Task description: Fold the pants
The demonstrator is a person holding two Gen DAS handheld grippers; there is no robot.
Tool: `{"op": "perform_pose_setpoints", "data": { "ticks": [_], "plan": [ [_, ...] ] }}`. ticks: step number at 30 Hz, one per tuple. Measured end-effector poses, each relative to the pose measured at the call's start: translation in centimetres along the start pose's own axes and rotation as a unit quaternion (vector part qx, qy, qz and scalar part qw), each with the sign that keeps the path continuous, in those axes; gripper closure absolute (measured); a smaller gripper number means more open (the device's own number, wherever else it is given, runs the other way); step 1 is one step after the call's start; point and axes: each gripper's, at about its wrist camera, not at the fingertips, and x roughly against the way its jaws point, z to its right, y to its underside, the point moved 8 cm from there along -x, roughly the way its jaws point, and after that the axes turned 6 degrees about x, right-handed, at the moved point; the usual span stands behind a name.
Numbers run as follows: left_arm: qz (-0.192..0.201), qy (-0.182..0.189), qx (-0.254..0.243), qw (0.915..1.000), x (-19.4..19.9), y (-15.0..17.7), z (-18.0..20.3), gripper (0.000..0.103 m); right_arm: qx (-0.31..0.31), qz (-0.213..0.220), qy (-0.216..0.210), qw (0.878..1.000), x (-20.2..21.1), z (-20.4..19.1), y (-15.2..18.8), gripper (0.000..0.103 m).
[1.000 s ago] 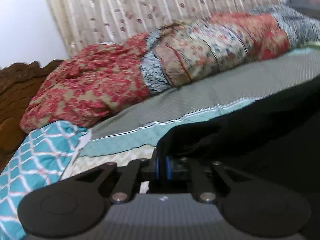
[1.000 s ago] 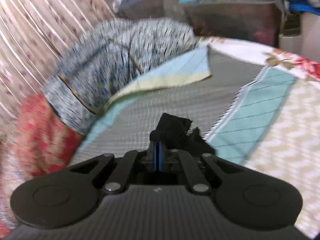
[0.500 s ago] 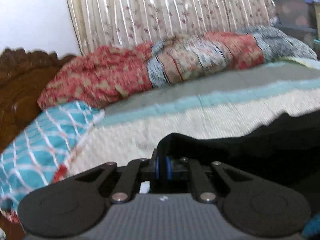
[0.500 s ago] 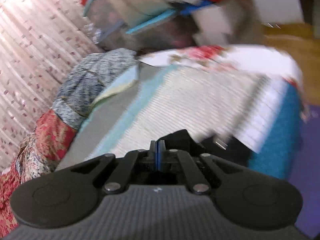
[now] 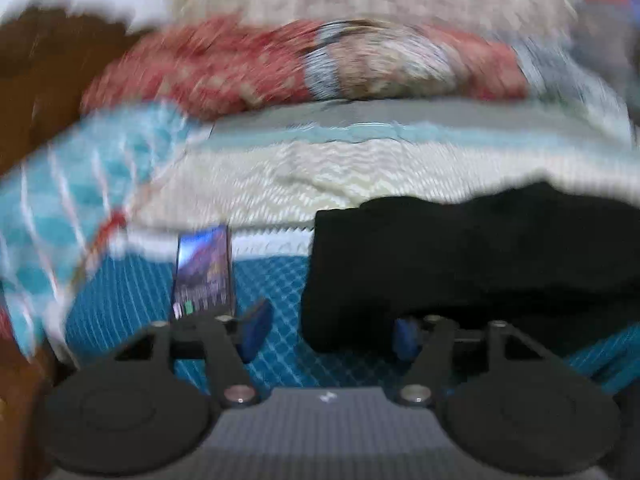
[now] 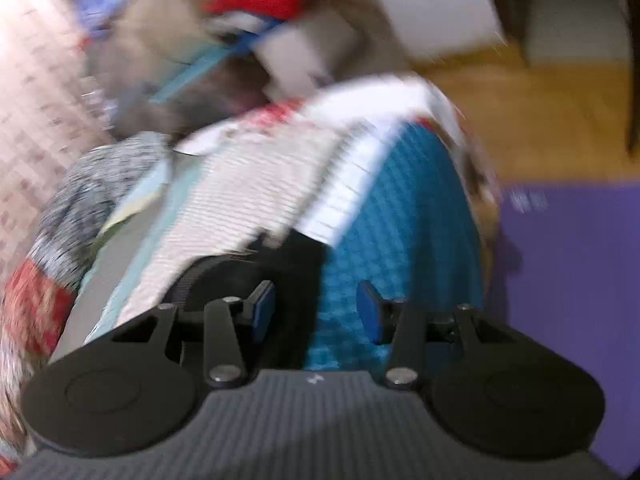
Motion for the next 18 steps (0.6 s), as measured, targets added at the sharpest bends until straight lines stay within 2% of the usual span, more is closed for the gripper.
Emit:
{"op": "perform_pose_setpoints", "data": {
  "ticks": [2, 4, 7, 8, 9, 11, 14, 17, 18],
  "plan": [
    [-0.028, 0.038, 0.082, 0.9955, -0.4, -0.5, -1.6, 0.032, 0.045, -0.004, -0.044, 0.998, 0.5, -3.4, 0.7, 0.054],
    [-0.046, 0.070, 0.143, 0.9862, -1.3, -0.5, -2.5, 0.031, 0.104, -0.030, -0.094, 0.990, 0.6, -7.5, 2.7, 0.054],
    [-0.059, 0.111, 0.215, 0.9684, -2.3, -0.4, -3.0, 0.027, 0.196, -0.083, -0.173, 0.962, 1.4, -14.4, 7.9, 0.054],
    [-0.057, 0.118, 0.228, 0.9649, -2.2, -0.1, -3.0, 0.027, 0.223, -0.104, -0.206, 0.947, 1.9, -16.8, 10.0, 0.054],
    [-0.056, 0.123, 0.230, 0.9637, -2.2, 0.0, -3.1, 0.026, 0.248, -0.123, -0.238, 0.931, 2.6, -18.9, 11.8, 0.054],
    [-0.054, 0.122, 0.219, 0.9666, -2.2, 0.4, -3.4, 0.024, 0.299, -0.151, -0.296, 0.894, 4.4, -23.5, 15.5, 0.054],
    [-0.050, 0.123, 0.219, 0.9666, -1.9, 0.9, -4.7, 0.021, 0.370, -0.185, -0.384, 0.825, 7.5, -30.6, 21.0, 0.054],
    [-0.042, 0.123, 0.254, 0.9583, -2.0, 1.2, -6.7, 0.017, 0.439, -0.197, -0.457, 0.748, 11.3, -36.5, 26.3, 0.054],
    [-0.037, 0.121, 0.269, 0.9547, -2.0, 1.2, -7.5, 0.017, 0.455, -0.198, -0.473, 0.728, 12.5, -37.9, 27.6, 0.054]
  ]
}}
